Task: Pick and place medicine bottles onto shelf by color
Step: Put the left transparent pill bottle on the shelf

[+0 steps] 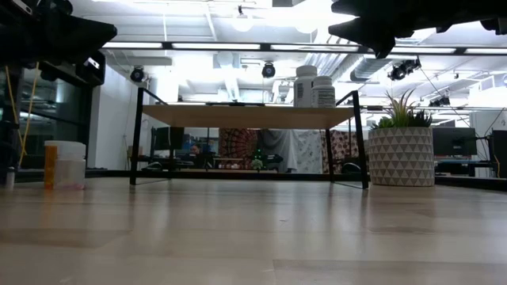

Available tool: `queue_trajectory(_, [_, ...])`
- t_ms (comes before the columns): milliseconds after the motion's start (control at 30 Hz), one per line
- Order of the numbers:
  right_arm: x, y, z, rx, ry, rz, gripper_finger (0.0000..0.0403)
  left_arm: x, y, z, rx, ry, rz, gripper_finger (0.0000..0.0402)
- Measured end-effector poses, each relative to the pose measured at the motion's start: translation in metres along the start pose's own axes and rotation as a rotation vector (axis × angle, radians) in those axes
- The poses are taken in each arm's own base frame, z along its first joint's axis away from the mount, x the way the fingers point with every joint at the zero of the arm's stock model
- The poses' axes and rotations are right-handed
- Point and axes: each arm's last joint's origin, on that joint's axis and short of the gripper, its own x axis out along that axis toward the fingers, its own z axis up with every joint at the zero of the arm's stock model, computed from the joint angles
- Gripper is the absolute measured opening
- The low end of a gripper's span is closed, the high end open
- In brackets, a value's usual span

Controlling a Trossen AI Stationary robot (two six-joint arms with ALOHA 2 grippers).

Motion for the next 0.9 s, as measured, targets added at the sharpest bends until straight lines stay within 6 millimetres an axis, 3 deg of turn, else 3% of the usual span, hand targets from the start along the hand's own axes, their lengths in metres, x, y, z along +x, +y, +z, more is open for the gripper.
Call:
queue_trajectory(133, [0.000,0.000,0.000,0.023,0.000,0.000,0.0225,0.000,-0.001,0.002,-0.032,-0.025,-0.014,0.0057])
queue_trajectory(533, [0.000,0.000,0.000,0.026,-0.001,0.000,0.0225,0.010,-0.011,0.002,-0.022,0.018,-0.062,0.0243])
queue_trajectory(733, [0.000,0.000,0.000,0.026,-0.001,0.000,0.0225,0.024,-0.019,0.012,-0.009,0.183,-0.041,0.0261])
queue_trajectory(900, [0.000,0.000,0.000,0.026,-0.001,0.000,0.0225,0.035,-0.024,0.019,-0.031,0.521,0.057,0.0256])
